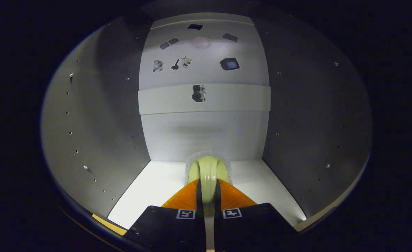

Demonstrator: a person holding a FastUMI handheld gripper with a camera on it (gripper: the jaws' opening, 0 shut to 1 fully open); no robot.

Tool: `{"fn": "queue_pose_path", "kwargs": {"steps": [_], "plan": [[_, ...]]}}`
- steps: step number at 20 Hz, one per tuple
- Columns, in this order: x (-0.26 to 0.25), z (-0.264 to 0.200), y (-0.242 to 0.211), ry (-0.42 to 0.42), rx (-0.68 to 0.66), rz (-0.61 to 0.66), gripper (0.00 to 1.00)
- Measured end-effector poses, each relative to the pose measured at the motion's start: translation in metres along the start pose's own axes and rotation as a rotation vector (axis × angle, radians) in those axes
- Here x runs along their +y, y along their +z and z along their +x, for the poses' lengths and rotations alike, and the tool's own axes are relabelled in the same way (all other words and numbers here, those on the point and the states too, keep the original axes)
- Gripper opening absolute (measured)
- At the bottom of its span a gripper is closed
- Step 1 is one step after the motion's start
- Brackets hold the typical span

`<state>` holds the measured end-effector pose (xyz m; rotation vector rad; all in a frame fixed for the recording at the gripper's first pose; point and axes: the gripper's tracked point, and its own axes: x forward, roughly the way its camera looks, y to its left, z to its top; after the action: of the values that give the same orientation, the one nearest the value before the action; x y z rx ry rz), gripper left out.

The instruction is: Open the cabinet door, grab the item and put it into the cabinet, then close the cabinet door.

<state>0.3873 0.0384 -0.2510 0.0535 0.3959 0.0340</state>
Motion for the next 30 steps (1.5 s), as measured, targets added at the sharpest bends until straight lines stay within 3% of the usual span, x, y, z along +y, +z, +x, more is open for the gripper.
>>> {"fn": "queue_pose_path", "kwargs": {"steps": [8,14,21,25,27,28,30], "plan": [[0.000,0.011,-0.011,0.000,0.008,-0.033,0.28],[0.007,0.006,0.010,0.008,-0.065,-0.020,0.28],[0.040,-0.109,0.082,0.125,-0.259,-0.050,0.29],[0.059,-0.191,0.092,0.193,-0.310,-0.099,0.27],[0.057,-0.227,0.092,0.191,-0.326,-0.113,0.29],[0.057,-0.243,0.092,0.186,-0.333,-0.113,0.36],[0.050,-0.274,0.088,0.157,-0.338,-0.107,0.36]]}}
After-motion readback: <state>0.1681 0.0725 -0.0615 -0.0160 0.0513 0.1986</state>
